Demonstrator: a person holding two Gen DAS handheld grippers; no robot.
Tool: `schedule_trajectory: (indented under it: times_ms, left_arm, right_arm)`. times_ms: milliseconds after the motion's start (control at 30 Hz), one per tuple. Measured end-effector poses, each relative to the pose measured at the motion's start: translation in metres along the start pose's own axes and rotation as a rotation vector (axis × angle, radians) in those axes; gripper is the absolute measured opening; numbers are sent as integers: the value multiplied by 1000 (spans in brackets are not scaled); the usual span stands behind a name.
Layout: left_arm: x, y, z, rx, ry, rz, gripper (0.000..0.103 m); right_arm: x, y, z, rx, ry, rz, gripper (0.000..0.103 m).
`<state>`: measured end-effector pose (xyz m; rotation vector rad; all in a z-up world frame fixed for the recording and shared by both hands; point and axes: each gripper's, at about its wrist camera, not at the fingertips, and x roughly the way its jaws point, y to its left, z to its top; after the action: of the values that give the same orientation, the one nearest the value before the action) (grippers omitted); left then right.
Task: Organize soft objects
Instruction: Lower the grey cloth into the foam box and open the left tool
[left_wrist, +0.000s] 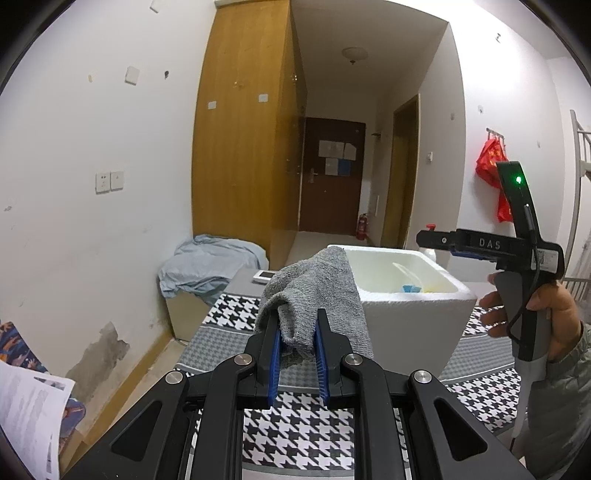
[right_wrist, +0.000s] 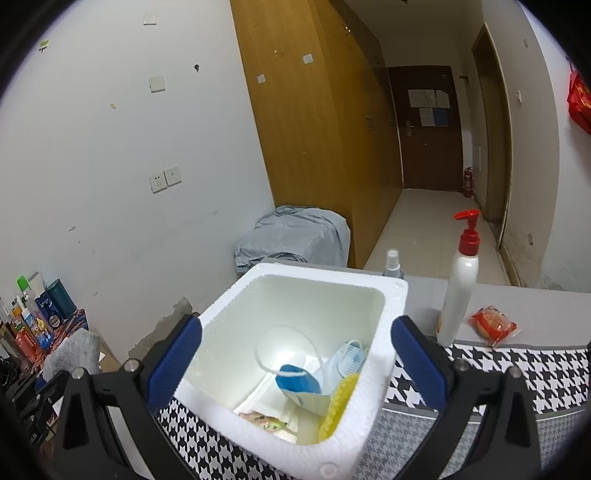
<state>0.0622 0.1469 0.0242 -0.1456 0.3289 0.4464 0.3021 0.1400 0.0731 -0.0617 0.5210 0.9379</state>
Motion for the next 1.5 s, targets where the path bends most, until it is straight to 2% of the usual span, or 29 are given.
schedule_trajectory:
  times_ms: [567,1233,1500]
  left_arm:
    - [27,-27,30,52,-10,-95,17]
    - [70,-54,45,119,38,-162,17]
    - [94,-61,49,137,66,-189,17]
  right_arm:
    - [-50,-11,-15,-14,-59,-42,103]
    - [-81,-29,-34,18,-100,-86,103]
    - [-103,-31,-47,28,-116,-144,103]
